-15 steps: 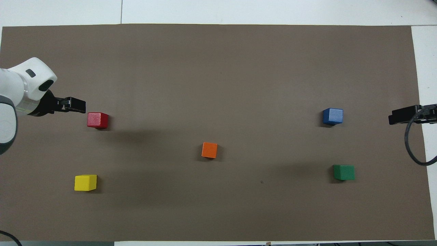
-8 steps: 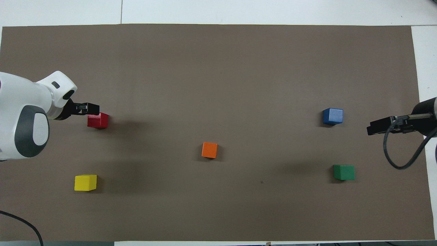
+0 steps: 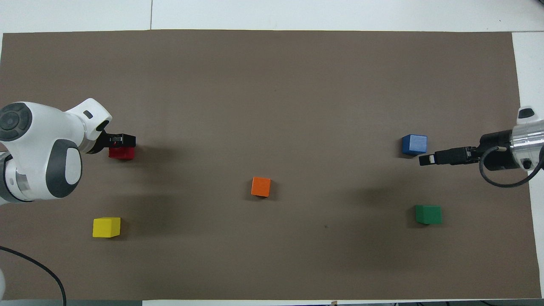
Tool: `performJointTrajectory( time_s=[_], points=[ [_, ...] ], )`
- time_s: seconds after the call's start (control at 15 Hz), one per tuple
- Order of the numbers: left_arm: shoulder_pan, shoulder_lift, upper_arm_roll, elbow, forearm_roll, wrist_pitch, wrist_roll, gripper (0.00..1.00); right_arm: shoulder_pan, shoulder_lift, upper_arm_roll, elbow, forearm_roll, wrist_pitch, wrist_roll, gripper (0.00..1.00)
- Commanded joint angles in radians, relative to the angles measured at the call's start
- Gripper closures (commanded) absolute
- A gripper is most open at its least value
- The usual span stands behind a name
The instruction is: Transfer red block to right arm and stack on blue block
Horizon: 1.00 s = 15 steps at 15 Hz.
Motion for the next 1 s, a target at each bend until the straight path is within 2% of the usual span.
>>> performJointTrajectory(
  time_s=[0.0, 0.07, 0.13, 0.33, 0.53, 0.6, 0.73, 0.93],
  points=[
    [-0.018, 0.003, 0.018, -0.018, -0.001, 0.023, -0.007, 0.32, -0.01, 0.001, 0.009, -0.051, 0.195, -0.025, -0.098, 0.0],
    [-0.02, -0.001, 0.018, -0.02, -0.001, 0.016, -0.036, 0.58, -0.013, 0.015, 0.009, -0.064, 0.261, -0.05, -0.161, 0.0],
    [-0.018, -0.009, 0.018, -0.017, -0.001, -0.002, -0.058, 1.0, -0.021, 0.015, 0.009, -0.075, 0.293, -0.067, -0.2, 0.0],
    [-0.015, -0.012, 0.013, 0.092, -0.003, -0.175, -0.108, 1.0, -0.018, 0.043, 0.011, -0.078, 0.414, -0.152, -0.237, 0.0],
    [-0.033, -0.031, -0.013, 0.253, -0.026, -0.466, -0.31, 1.0, -0.005, 0.156, 0.017, -0.073, 0.559, -0.232, -0.344, 0.0],
    [-0.046, -0.04, -0.028, 0.305, -0.056, -0.558, -0.387, 1.0, 0.019, 0.199, 0.019, -0.069, 0.6, -0.267, -0.382, 0.0],
    [-0.058, -0.075, -0.048, 0.374, -0.162, -0.686, -0.609, 1.0, 0.064, 0.23, 0.019, -0.069, 0.681, -0.315, -0.384, 0.0],
    [-0.059, -0.188, -0.088, 0.367, -0.355, -0.758, -0.916, 1.0, 0.12, 0.269, 0.02, -0.069, 0.844, -0.429, -0.378, 0.0]
  ],
)
